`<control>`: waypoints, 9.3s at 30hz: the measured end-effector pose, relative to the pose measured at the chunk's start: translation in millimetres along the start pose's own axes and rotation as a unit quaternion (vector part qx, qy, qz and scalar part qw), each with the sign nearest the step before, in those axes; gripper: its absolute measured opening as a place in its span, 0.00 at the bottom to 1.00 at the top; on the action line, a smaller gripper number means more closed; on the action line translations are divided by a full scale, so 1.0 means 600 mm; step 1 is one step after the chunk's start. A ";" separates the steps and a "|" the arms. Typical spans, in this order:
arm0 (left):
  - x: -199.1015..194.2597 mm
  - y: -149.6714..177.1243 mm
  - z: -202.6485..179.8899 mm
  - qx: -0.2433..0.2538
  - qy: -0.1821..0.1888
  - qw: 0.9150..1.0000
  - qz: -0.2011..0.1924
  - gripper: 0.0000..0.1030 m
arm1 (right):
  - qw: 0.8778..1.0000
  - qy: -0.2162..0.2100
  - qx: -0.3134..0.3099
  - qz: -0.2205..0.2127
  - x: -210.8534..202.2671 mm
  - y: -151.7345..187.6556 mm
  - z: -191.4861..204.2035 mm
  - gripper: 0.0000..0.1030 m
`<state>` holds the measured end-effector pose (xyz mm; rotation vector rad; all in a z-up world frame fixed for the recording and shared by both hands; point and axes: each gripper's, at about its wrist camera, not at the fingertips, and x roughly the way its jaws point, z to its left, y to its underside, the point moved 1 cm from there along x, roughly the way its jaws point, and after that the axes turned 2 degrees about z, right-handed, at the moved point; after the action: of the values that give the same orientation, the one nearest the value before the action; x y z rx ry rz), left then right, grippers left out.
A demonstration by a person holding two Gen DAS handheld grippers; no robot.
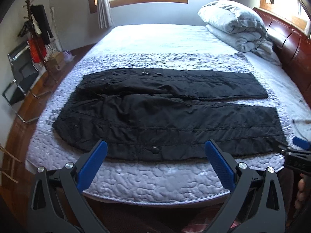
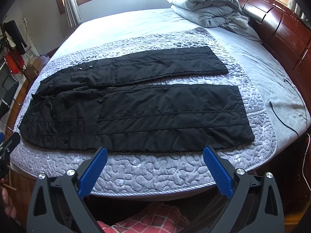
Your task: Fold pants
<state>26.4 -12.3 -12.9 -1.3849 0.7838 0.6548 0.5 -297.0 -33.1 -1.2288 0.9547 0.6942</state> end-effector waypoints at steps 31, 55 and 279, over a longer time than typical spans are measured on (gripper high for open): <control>0.422 -0.402 0.107 0.077 0.042 0.988 0.124 0.97 | 0.995 -0.012 -0.022 0.095 0.352 -0.448 -0.309 0.96; 0.778 -0.477 -0.012 0.268 0.206 0.906 0.255 0.97 | 0.982 -0.104 0.007 0.158 0.524 -0.514 -0.384 0.96; 0.338 0.087 0.351 -0.390 0.096 0.912 0.084 0.55 | 0.890 -0.225 0.397 -0.021 0.308 0.003 -0.558 0.54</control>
<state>126.3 192.9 -203.2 -2.1496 0.8396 1.0473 8.6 -632.6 -216.5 -0.3340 0.6979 0.4420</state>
